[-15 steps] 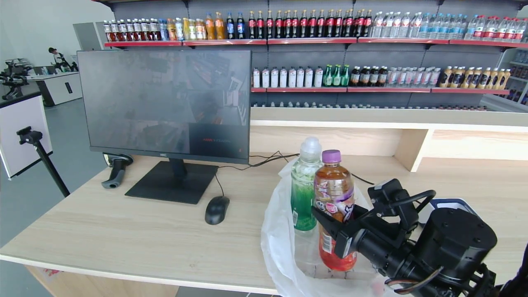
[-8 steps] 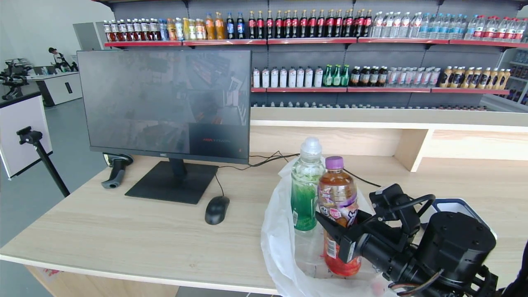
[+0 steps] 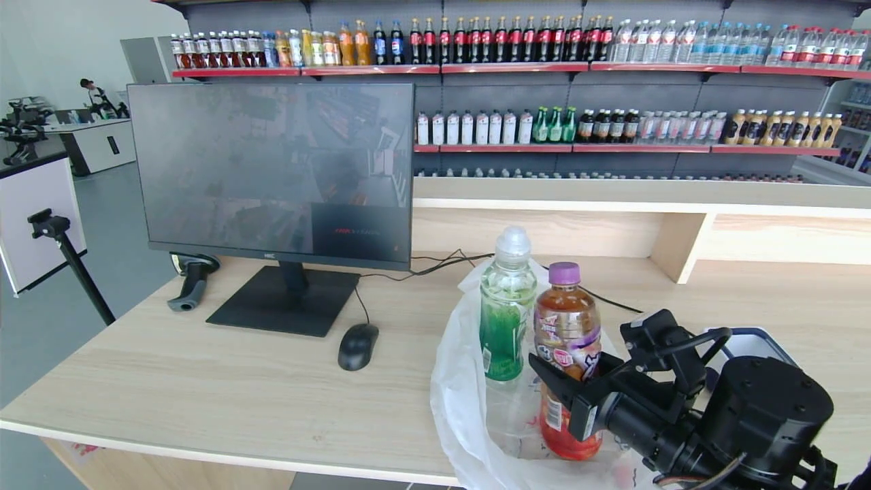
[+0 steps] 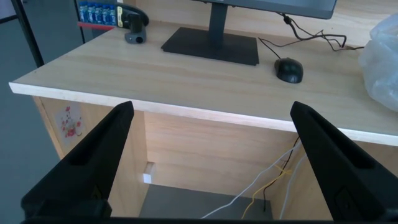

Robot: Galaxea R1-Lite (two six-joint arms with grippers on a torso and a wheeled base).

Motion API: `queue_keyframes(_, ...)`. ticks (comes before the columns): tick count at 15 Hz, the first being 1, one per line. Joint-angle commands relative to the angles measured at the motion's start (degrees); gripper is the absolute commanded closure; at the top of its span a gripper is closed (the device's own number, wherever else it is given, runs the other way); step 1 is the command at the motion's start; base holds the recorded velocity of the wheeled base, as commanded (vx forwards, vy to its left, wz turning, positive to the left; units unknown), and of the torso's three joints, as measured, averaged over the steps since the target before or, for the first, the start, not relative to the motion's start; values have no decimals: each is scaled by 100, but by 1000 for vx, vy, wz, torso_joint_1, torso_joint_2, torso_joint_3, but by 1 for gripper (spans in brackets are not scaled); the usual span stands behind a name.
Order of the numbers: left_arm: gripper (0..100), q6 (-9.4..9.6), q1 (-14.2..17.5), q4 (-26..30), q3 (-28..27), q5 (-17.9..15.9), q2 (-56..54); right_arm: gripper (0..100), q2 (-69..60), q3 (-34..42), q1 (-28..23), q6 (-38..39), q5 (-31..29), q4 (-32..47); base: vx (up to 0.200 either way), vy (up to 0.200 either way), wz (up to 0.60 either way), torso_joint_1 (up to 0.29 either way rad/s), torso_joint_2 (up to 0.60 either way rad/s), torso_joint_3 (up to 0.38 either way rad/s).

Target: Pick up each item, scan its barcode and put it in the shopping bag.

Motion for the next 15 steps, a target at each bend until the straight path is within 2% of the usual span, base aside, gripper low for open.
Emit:
queue_keyframes(1, 0, -2, 1, -2, 0, 1, -2, 100, -36, 76, 6, 0, 1, 25, 0, 0, 0, 0, 0, 0)
queue_keyframes(10, 0, -2, 1, -2, 0, 1, -2, 100, -221, 454, 6, 0, 1, 25, 0, 0, 0, 0, 0, 0)
queue_keyframes(15, 0, -2, 1, -2, 0, 1, -2, 100, -370, -91, 6, 0, 1, 25, 0, 0, 0, 0, 0, 0)
